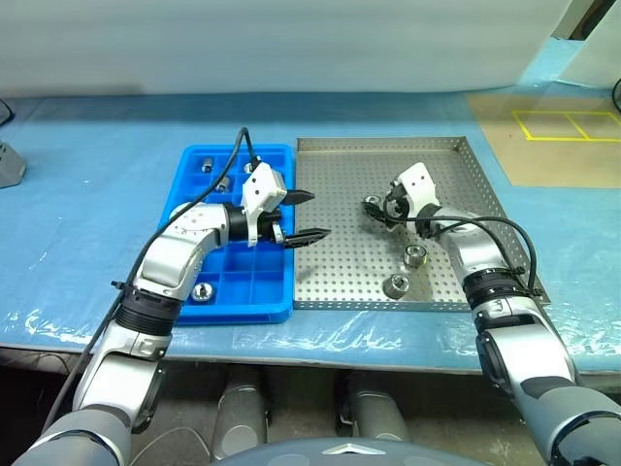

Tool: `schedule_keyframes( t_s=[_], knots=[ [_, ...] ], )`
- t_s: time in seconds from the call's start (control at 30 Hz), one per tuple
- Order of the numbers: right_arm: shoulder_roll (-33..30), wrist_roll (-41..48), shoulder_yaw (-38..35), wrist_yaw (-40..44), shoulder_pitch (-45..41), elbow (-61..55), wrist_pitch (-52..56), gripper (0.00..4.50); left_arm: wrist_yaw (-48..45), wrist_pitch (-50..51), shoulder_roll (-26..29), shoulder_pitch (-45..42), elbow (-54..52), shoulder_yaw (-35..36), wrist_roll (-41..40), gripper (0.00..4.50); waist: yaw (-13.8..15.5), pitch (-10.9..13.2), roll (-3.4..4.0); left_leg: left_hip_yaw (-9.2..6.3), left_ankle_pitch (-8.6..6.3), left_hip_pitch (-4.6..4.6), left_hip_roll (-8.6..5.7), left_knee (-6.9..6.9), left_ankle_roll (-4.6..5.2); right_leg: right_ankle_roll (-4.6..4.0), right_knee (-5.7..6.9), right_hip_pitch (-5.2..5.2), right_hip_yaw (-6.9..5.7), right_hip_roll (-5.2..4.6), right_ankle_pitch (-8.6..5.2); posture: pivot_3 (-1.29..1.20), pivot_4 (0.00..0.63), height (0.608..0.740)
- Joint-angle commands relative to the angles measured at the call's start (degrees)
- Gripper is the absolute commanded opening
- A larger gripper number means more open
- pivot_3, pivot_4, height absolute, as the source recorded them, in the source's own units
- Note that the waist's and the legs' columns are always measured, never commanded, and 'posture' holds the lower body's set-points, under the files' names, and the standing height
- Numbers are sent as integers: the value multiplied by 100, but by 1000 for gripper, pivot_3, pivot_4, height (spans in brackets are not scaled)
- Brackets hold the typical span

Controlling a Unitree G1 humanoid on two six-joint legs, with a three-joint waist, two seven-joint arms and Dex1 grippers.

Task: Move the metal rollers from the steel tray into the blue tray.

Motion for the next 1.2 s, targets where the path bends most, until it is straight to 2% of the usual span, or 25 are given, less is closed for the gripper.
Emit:
schedule_keyframes(
  t_s=[0.03, 0.4, 0.5, 0.6, 0.67, 0.77, 0.83, 0.9, 1.03, 1.2],
  knots=[
    [173, -25, -72, -19, -225, 205, -273, 4500, 46, 23, 61, 21, -270, 116, -71, 4136, -3, 0, 0, 1, 0, 1, 1, 1, 0, 0, 1, 0, 0, 0, 0, -53, 150, 740],
    [367, -76, -199, -128, -518, 1013, -451, 4500, 131, 151, 130, 142, -480, 106, -81, 4136, 24, 1, 2, 1, 0, 0, 6, 14, -1, -1, 19, -1, -2, 0, 0, -39, 150, 740],
    [372, -103, -193, -111, -529, 1070, -510, 3842, 139, 171, 147, 146, -500, 93, -71, 4165, 20, 1, 2, 1, 0, 0, 7, 14, -1, -1, 19, -2, -2, 0, 0, -38, 150, 740],
    [378, -147, -195, -213, -550, 1113, -517, 2913, 139, 190, 152, 132, -503, 90, -62, 4165, 22, 1, 2, 1, 0, 0, 7, 14, -1, -1, 19, -2, -2, 0, 0, -41, 150, 740],
    [398, -99, -225, -96, -546, 1103, -589, 2913, 139, 191, 154, 126, -494, 85, -52, 4165, 22, 1, 2, 1, 0, 0, 6, 14, -1, -1, 19, -2, -2, 0, 0, -41, 150, 740],
    [415, -128, -230, -147, -525, 1086, -557, 2341, 139, 199, 151, 126, -503, 79, -44, 4165, 19, 1, 2, 1, 0, 1, 7, 13, -2, -1, 19, -2, -2, 0, 0, -43, 150, 740],
    [426, -107, -246, -68, -511, 1040, -574, 1694, 139, 190, 155, 108, -478, 86, -31, 4165, 21, 1, 2, 1, 0, 0, 7, 12, -2, -1, 18, -3, -2, 0, -1, -44, 150, 740],
    [455, 1, -263, 180, -480, 850, -519, 1678, 157, 205, 168, 93, -469, 132, -45, 4165, 19, 1, 2, 1, 0, -1, 7, 12, -2, -1, 18, -3, -2, 0, -1, -46, 150, 740],
    [471, -79, -209, 153, -541, 385, -442, 1678, 156, 296, 399, 194, -676, 385, -165, 4165, 4, 3, 5, 2, 0, -4, 9, 10, -2, -1, 18, -9, -1, 1, -1, -46, 150, 740],
    [633, 289, -44, 794, -462, -1441, 231, 1678, 310, 526, 927, 548, -1077, 1047, -418, 4165, -17, 5, 7, 5, 3, -4, 12, -7, -7, -5, 18, -21, -1, 6, -3, -22, 150, 740]
  ],
)
